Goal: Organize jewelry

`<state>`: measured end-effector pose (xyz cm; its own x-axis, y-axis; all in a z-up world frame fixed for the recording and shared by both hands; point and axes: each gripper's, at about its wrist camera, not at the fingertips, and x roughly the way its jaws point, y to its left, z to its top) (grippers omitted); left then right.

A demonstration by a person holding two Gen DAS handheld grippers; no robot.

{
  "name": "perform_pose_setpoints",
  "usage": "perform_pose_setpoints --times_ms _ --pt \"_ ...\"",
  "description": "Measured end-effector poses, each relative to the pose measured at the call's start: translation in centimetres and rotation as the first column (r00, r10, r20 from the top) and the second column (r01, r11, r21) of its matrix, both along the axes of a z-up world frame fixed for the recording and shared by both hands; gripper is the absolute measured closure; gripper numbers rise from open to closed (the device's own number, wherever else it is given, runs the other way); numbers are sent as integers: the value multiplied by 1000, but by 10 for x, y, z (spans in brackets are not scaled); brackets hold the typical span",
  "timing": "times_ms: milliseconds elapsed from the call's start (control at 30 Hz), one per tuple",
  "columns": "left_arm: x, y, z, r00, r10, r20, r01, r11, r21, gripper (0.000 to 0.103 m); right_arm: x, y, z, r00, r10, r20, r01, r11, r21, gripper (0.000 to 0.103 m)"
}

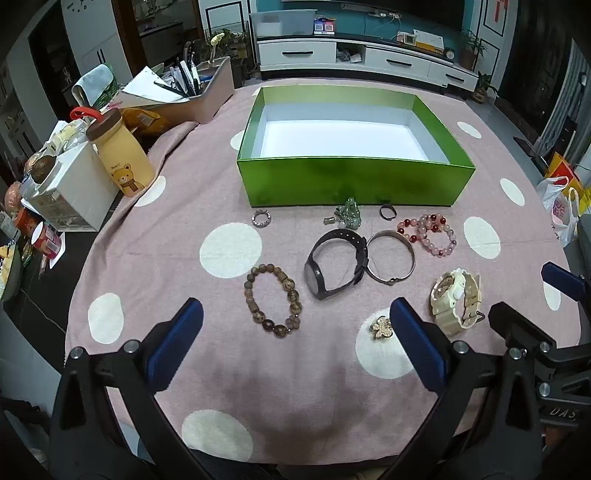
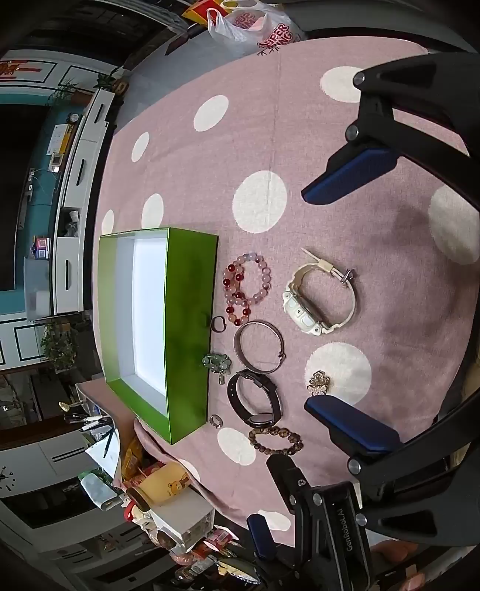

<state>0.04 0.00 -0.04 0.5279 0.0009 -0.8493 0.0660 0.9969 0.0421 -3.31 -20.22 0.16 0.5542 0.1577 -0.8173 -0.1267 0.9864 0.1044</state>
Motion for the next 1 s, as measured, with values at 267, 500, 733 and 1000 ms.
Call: perform_pose_setpoints --times_ms 267,500,733,1000 --pt "0 0 0 1000 -2 5 2 1000 -1 2 1 -1 -1 1000 1 -2 -1 1000 6 1" --pt "-1 -1 -1 1000 0 5 0 1000 -2 2 1 0 -1 1000 1 -4 -1 1000 7 1" --pt "-3 -5 -5 1000 -1 4 1 1000 -3 2 1 0 -1 1000 1 -2 -1 1000 7 1" --pt "0 -5 -2 1000 -3 4 3 1000 -6 2 0 3 2 1000 5 -1 -5 1000 8 1"
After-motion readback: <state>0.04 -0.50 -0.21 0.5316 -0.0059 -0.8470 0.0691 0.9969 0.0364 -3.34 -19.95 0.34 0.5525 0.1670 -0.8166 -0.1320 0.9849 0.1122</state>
